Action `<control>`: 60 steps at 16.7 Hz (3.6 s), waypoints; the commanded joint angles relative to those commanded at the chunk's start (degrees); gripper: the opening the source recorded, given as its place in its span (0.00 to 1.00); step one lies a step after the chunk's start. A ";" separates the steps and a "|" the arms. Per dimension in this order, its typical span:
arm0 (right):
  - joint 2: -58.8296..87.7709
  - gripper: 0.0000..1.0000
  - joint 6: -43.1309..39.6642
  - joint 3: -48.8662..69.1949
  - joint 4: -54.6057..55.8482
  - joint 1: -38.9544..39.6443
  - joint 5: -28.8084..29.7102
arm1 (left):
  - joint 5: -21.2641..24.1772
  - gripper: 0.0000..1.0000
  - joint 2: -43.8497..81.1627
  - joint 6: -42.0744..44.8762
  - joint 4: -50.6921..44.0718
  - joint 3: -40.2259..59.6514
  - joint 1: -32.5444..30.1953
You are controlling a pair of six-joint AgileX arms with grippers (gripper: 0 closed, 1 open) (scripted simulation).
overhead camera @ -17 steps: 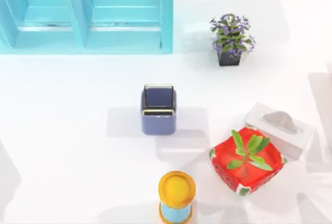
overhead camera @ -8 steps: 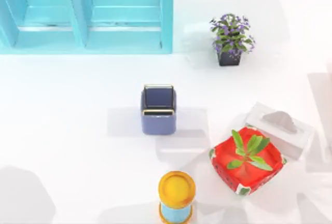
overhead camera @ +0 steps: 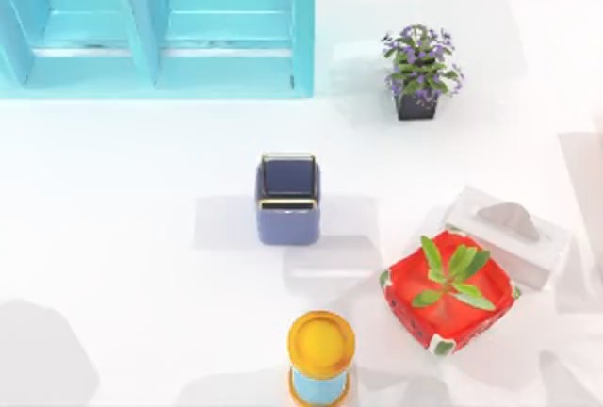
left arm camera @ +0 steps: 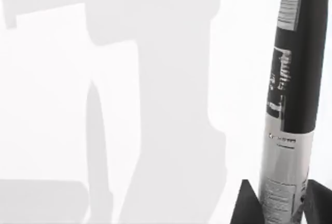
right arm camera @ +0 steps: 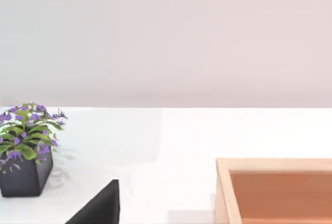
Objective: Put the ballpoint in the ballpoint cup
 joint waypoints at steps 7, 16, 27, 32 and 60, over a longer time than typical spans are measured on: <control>0.00 1.00 0.00 0.00 0.00 0.00 0.00 | -24.66 0.00 14.09 -21.01 -4.31 12.18 -23.26; 0.00 1.00 0.00 0.00 0.00 0.00 0.00 | -83.92 0.00 38.30 -61.57 -9.88 29.69 -77.75; 0.00 1.00 0.00 0.00 0.00 0.00 0.00 | -124.90 0.00 49.14 -91.59 -7.76 39.78 -117.50; 0.00 1.00 0.00 0.00 0.00 0.00 0.00 | -123.12 0.00 48.41 -91.55 -0.57 36.70 -117.23; 0.00 1.00 0.00 0.00 0.00 0.00 0.00 | -125.21 0.98 52.05 -101.71 -18.28 43.25 -117.03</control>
